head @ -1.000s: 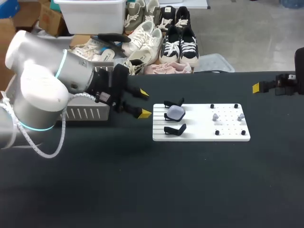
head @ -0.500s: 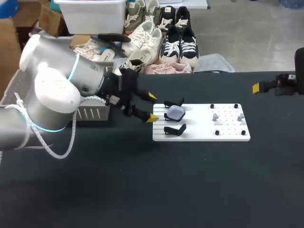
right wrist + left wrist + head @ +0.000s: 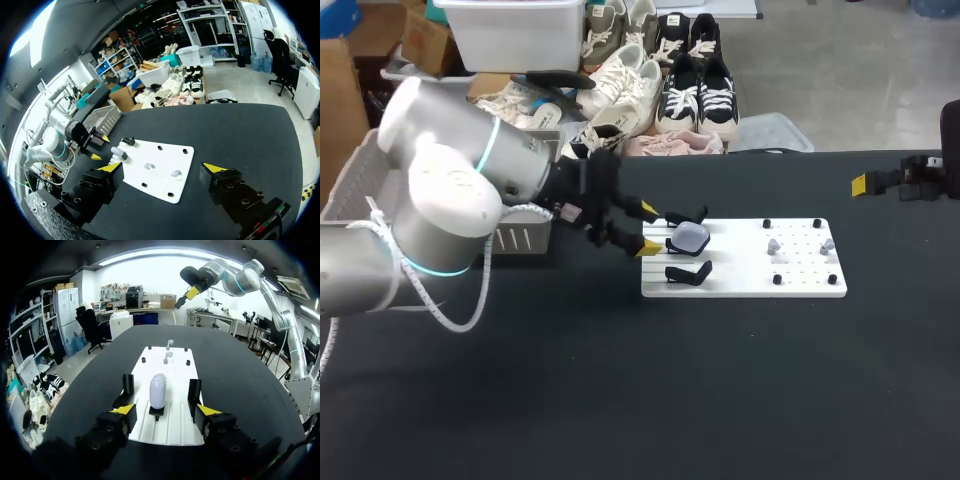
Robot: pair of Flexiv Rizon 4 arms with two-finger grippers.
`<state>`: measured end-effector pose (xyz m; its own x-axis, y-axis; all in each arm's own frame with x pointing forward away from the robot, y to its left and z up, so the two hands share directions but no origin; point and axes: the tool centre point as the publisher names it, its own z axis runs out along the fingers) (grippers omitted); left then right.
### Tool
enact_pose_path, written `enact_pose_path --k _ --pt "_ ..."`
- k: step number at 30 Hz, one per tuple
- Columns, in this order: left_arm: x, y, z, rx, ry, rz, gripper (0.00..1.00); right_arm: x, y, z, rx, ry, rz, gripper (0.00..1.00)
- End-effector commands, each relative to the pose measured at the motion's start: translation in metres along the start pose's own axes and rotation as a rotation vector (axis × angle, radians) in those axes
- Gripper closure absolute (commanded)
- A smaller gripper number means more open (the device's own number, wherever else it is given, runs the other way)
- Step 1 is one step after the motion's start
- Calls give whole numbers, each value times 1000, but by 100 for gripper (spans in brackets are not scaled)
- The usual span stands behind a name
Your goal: Pick up each earbud case from the left stands, insert the matching earbuds, close the lid, and place the case in the box.
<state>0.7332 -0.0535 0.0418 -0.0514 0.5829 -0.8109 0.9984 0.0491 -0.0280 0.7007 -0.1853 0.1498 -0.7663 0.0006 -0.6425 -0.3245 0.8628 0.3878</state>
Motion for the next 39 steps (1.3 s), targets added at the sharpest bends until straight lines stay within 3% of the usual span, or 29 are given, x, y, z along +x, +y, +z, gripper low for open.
enact_pose_path --k 1,12,14,15,25,39 --pt "2 7 6 8 1 -1 18 0 -1 0 -3 1 -1 0" --pt "0 9 13 25 7 8 16 0 -1 0 -3 1 -1 0" --pt "-1 9 16 28 8 10 30 0 -1 0 -3 1 -1 0" --pt "-1 9 17 28 9 11 31 0 -1 0 -3 1 -1 0" --pt "-4 12 29 34 9 1 23 0 -1 0 -3 1 -1 0" --pt "-5 15 40 38 4 -9 30 0 -1 0 -3 1 -1 0"
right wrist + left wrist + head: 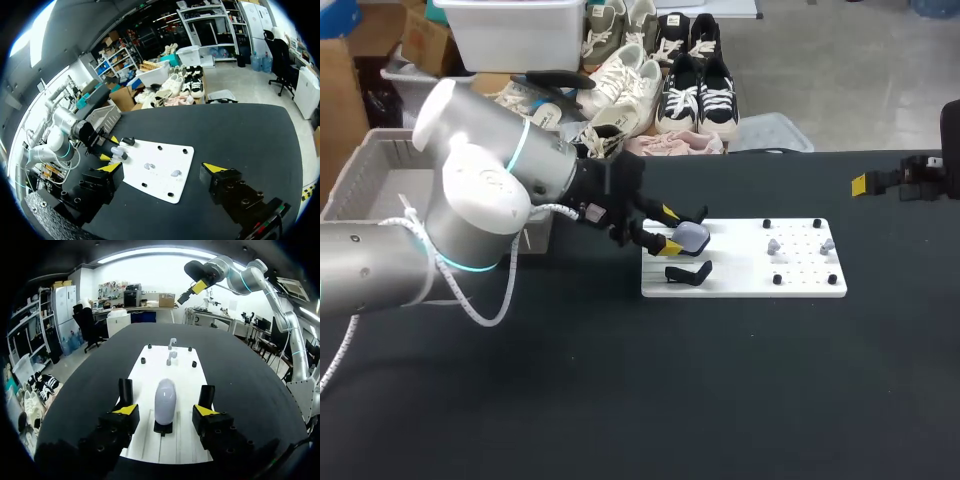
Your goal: Pick up each earbud case from the left stands, insert the matching earbuds, close the lid, and place the case in the box.
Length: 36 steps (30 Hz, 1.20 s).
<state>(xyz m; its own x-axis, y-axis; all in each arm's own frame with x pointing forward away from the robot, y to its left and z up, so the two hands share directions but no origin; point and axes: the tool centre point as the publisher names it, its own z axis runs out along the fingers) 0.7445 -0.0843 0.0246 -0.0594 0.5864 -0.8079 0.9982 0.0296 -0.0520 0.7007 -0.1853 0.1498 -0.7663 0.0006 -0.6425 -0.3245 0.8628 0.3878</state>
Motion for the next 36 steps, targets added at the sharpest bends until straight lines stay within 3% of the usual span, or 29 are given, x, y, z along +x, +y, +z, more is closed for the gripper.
enact_pose_path --k 1,12,28,36 --pt "0 5 5 8 -3 0 30 0 -1 0 -3 1 -1 0" --pt "1 4 6 4 -34 0 38 0 -1 0 -3 1 -1 0" --pt "1 -1 11 5 -52 14 36 0 -1 0 -3 1 -1 0" --pt "1 1 13 0 -56 16 40 0 -1 0 -3 1 -1 0"
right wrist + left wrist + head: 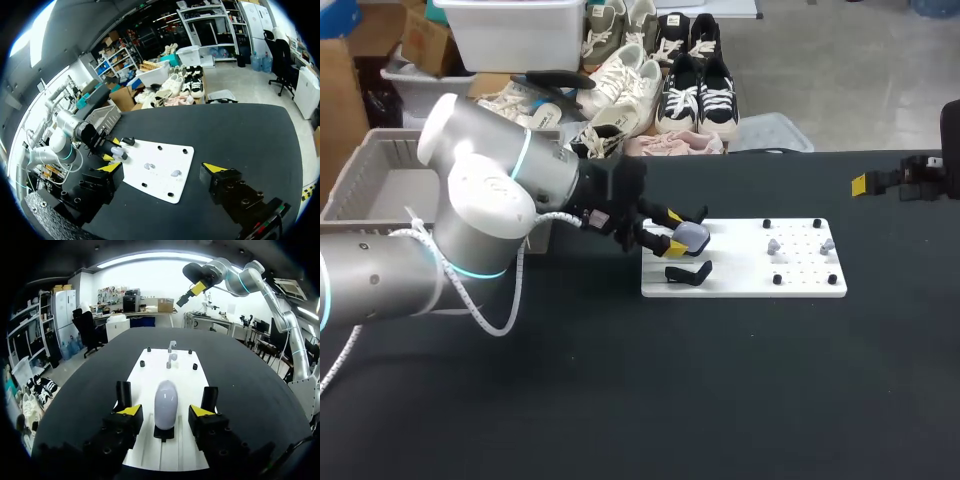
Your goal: Pick up each earbud case from the left stands, insert the matching earbuds, close the lid, and place the case in the box.
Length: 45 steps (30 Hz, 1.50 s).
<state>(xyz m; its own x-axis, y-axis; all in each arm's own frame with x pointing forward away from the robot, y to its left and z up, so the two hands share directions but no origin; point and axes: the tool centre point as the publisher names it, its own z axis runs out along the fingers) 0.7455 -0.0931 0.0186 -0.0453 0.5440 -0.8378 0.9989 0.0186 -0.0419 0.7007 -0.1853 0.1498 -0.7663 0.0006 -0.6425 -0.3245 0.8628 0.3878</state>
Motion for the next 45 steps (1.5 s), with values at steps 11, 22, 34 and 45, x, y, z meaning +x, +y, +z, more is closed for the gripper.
enact_pose_path --k 11,22,34,45 --pt "5 0 6 2 -2 4 54 0 -1 0 -3 1 -1 0" --pt "5 -2 4 1 -8 1 100 0 -1 0 -3 1 -1 0" --pt "-3 -6 -8 0 -44 10 100 0 -1 0 -3 1 -1 0" --pt "-49 -34 -37 6 -198 23 100 0 -1 0 -3 1 -1 0"
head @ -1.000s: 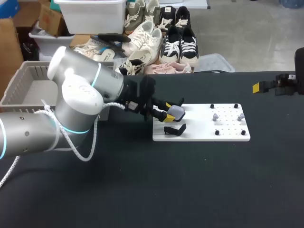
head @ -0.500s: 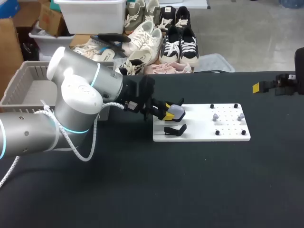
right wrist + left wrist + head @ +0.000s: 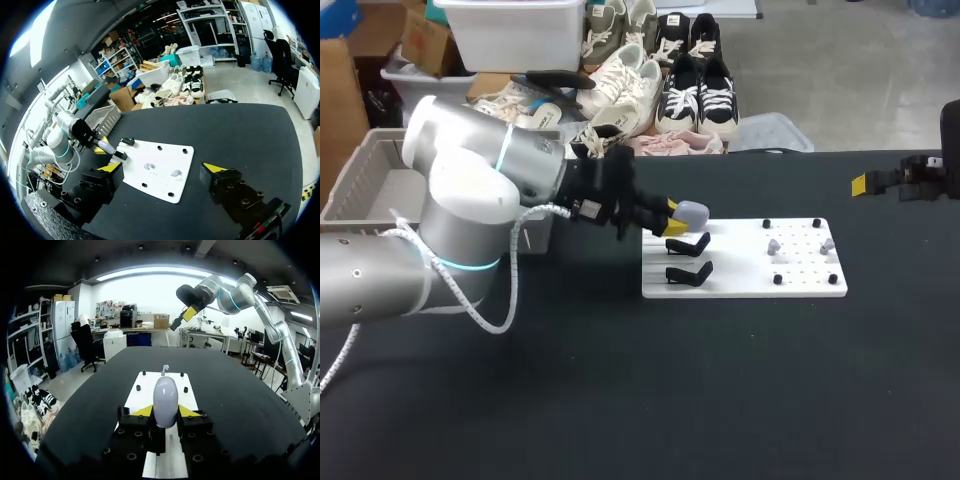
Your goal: Pick up each earbud case from the left stands, insert the matching earbuds, close the lid, and place the case in the box.
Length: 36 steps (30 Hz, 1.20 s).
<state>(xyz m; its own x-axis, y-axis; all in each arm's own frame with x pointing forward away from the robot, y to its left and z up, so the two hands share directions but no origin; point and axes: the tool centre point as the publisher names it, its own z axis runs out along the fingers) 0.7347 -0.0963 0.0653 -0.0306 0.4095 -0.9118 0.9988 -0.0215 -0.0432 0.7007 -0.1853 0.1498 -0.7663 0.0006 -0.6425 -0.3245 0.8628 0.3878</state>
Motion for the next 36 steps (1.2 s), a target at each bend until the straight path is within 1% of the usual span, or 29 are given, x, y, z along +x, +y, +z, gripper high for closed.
enact_pose_path --k 1,4,9,14,18,25,36 --pt "-16 -25 -13 -31 -60 10 100 0 -1 0 -3 1 -1 0" --pt "-31 -36 -17 -26 -105 9 100 0 -1 0 -3 1 -1 0" --pt "-47 -58 -17 -30 -161 64 100 0 -1 0 -3 1 -1 0" --pt "-58 -76 -15 -22 -205 74 100 0 -1 0 -3 1 -1 0" --pt "-63 -85 -13 -12 -216 82 100 0 -1 0 -3 1 -1 0" --pt "-67 -93 -13 -13 -211 74 100 0 -1 0 -3 1 -1 0" --pt "-68 -92 -15 -16 -208 69 100 0 -1 0 -3 1 -1 0"
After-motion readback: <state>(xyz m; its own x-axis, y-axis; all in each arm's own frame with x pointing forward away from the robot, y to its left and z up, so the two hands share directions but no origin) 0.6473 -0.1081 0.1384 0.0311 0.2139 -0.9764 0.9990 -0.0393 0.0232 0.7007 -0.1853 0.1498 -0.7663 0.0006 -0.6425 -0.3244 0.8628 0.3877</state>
